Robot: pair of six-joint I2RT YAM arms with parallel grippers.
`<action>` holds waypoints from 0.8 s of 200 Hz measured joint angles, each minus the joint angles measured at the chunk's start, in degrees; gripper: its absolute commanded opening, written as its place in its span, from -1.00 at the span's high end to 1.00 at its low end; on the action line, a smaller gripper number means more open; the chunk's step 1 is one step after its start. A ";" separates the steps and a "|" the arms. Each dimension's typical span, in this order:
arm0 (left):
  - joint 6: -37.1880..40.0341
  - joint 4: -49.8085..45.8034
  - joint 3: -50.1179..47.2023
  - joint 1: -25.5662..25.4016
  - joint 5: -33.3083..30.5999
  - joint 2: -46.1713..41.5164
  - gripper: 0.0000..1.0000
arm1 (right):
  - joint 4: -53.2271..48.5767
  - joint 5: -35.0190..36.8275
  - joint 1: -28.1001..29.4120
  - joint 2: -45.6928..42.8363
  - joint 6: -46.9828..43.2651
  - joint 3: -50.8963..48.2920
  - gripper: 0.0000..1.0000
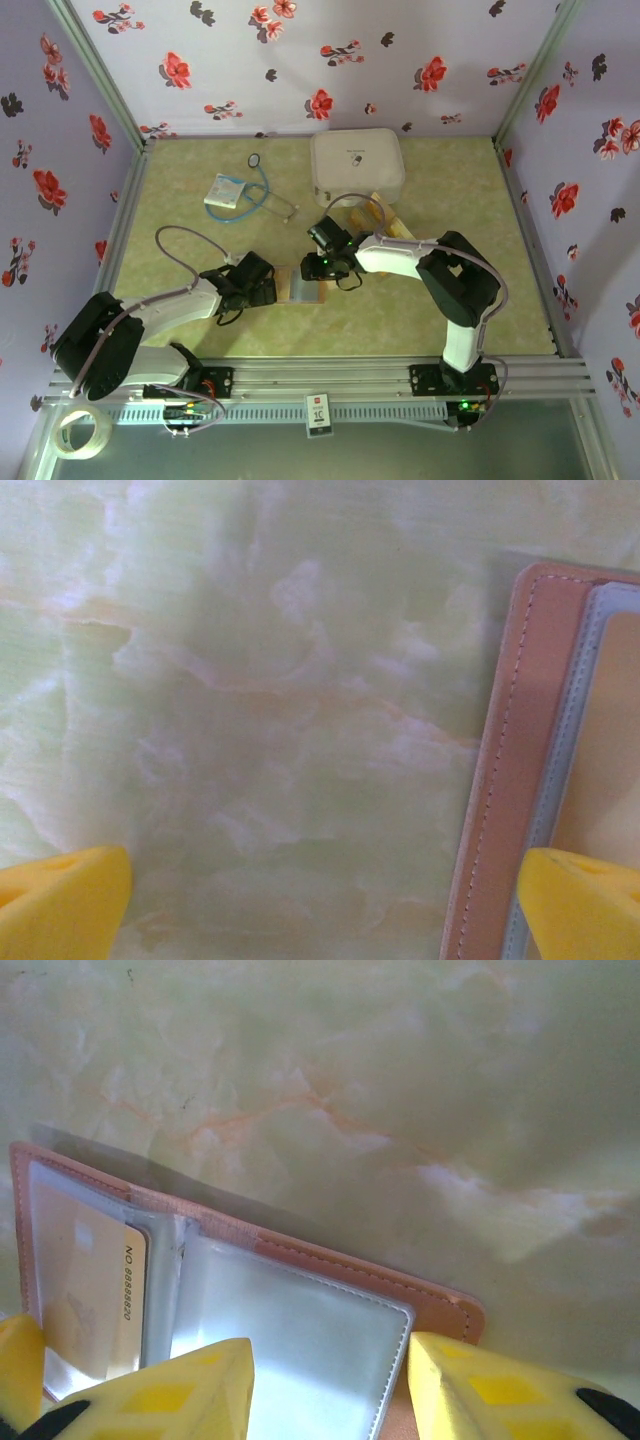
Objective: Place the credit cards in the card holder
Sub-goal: Flip over the card slot in the card holder.
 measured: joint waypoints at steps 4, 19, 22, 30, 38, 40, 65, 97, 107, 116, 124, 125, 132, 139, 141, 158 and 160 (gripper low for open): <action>-0.02 0.00 0.00 -0.02 0.00 0.00 -0.99 | 0.07 -0.33 -0.17 0.04 0.15 0.00 0.14; -0.04 0.00 0.00 -0.04 -0.09 0.00 -0.99 | 0.52 -1.73 -0.61 0.11 0.85 0.00 0.16; -0.04 0.00 0.00 -0.04 -0.17 0.00 -0.99 | 0.74 -2.01 -0.68 0.17 1.03 0.00 0.17; -0.09 0.00 0.00 -0.04 -0.28 0.07 -0.99 | 1.77 -2.78 -0.85 0.42 1.36 0.00 0.18; -0.20 0.02 0.00 -0.04 -0.42 0.11 -0.99 | 2.71 -3.61 -0.96 0.63 1.88 -0.02 0.20; -0.20 0.02 0.00 -0.04 -0.44 0.11 -0.99 | 2.93 -3.85 -0.98 0.70 2.05 -0.02 0.20; -0.22 0.02 0.00 -0.04 -0.46 0.11 -0.99 | 6.86 -7.87 -0.70 0.92 3.82 -0.33 0.25; -0.22 0.02 0.00 -0.04 -0.44 0.11 -0.99 | 9.73 -10.67 -0.52 0.92 5.31 -0.33 0.26; -0.22 0.02 0.00 -0.04 -0.46 0.11 -0.99 | 10.10 -11.08 -0.52 0.92 5.62 -0.33 0.26; -0.22 0.00 0.00 -0.04 -0.57 0.11 -0.99 | 10.43 -11.41 -0.52 0.92 5.79 -0.33 0.24; -0.22 -0.11 0.04 -0.04 -0.74 0.04 -0.99 | 10.69 -11.72 -0.44 0.92 6.19 -0.33 0.23; -0.22 -0.20 0.07 -0.04 -0.81 0.04 -0.99 | 10.71 -11.72 -0.42 0.92 6.21 -0.33 0.23; -0.22 -0.52 0.20 -0.04 -1.05 -0.11 -0.99 | 10.91 -11.93 -0.26 0.90 6.43 -0.33 0.22; -0.20 -0.96 0.33 -0.02 -1.40 -0.39 -0.99 | 11.13 -12.13 -0.20 0.90 6.67 -0.33 0.22; -0.20 -1.18 0.35 -0.02 -1.51 -0.48 -0.99 | 11.21 -12.20 -0.15 0.90 6.80 -0.33 0.22; -0.17 -3.37 0.57 0.85 -2.60 -2.51 -0.99 | 11.67 -12.37 0.26 0.90 7.19 -0.33 0.22; -0.17 -3.65 0.57 1.03 -2.69 -2.84 -0.99 | 11.69 -12.41 0.33 0.90 7.21 -0.31 0.21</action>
